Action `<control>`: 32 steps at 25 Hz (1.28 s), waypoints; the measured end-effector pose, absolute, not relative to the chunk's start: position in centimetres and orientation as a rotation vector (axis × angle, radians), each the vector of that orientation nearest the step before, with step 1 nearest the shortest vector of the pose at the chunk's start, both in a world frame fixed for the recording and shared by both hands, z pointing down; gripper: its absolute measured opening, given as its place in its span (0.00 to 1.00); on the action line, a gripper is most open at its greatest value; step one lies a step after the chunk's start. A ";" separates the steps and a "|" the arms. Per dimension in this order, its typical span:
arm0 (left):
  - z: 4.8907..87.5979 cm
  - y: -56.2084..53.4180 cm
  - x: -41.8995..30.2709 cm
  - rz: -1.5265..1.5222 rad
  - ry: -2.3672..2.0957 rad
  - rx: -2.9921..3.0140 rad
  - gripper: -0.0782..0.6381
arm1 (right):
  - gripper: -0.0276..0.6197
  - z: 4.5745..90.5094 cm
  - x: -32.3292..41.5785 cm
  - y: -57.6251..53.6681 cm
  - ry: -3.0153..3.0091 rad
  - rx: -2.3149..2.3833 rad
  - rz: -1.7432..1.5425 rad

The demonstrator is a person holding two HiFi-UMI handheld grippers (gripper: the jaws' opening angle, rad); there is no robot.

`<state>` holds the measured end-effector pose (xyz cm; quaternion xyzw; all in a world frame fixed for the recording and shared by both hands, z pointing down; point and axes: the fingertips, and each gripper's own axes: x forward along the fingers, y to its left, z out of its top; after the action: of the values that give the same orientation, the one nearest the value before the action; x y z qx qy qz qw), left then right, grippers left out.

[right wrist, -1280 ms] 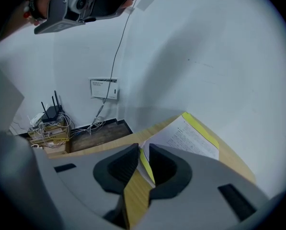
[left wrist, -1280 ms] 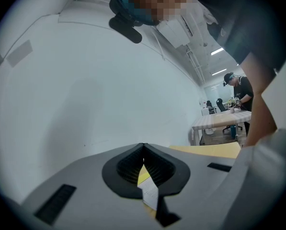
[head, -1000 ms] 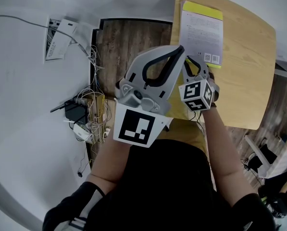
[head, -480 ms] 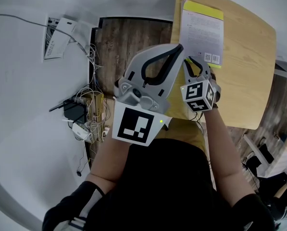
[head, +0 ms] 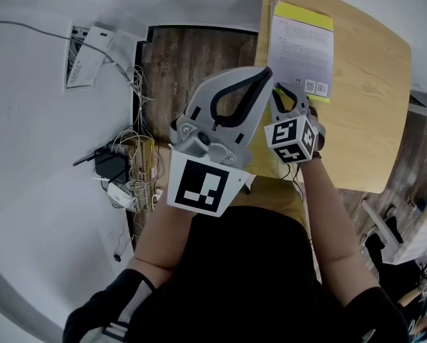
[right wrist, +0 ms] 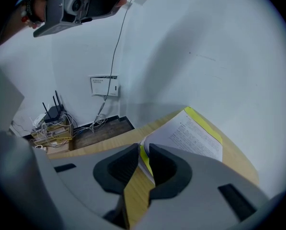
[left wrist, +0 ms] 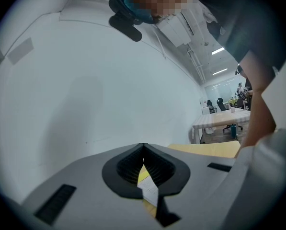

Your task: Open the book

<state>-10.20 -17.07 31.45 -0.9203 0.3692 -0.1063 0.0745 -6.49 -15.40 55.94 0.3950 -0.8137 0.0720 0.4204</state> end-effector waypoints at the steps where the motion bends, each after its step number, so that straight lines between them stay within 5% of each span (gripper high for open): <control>1: 31.5 -17.0 -10.2 -0.319 1.106 -2.763 0.12 | 0.17 56.0 -6.6 -15.3 -2.045 0.986 0.190; 32: 31.2 -16.1 -10.3 -0.305 1.097 -2.765 0.12 | 0.09 52.4 -6.0 -15.8 -2.111 1.081 0.149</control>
<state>-10.28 -16.07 31.24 -0.9220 0.3659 -0.1016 0.0754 -6.02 -15.77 52.37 0.4219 -0.8241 0.0583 0.3734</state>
